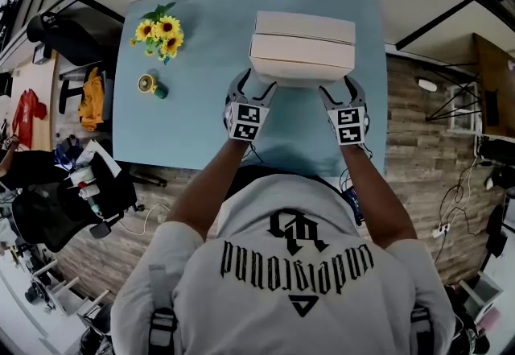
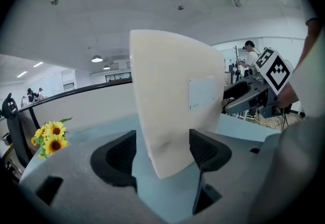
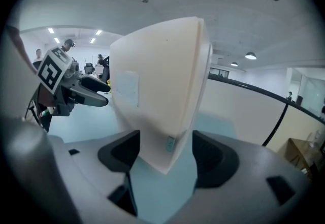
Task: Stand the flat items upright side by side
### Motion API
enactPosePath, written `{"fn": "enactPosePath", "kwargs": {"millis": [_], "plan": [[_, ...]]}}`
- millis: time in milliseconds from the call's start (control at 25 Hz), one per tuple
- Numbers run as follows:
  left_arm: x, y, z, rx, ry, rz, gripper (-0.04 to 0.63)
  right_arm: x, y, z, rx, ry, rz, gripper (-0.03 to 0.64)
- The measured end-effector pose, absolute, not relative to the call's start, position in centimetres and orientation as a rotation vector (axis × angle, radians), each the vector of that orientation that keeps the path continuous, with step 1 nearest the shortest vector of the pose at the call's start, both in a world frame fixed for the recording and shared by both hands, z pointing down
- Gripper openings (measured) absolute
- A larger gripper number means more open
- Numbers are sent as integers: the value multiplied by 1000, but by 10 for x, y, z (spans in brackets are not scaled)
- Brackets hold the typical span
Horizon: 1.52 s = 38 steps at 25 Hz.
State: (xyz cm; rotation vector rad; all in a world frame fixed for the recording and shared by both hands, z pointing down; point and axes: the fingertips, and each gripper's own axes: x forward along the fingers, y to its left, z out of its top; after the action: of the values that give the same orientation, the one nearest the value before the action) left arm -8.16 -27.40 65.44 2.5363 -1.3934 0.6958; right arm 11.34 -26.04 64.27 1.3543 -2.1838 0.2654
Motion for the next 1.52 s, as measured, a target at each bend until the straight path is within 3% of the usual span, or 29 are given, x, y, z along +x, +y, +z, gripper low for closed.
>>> {"fn": "enactPosePath", "kwargs": {"millis": [480,960,1160,1520], "plan": [[-107,-208,554,2611,-1502,476,298,93,-195,560,1305,-2420,179,280],[-152,-119,472,2778,-1315,286,0,29,-110,466,1213,-2615,-5,94],[-186,-85,463,2821,-1249,273,0,-14,-69,451,1221,-2608,-37,5],[-227,-24,449,2897,-1125,245,0,-68,2,442,1297,-2622,-45,6]]}}
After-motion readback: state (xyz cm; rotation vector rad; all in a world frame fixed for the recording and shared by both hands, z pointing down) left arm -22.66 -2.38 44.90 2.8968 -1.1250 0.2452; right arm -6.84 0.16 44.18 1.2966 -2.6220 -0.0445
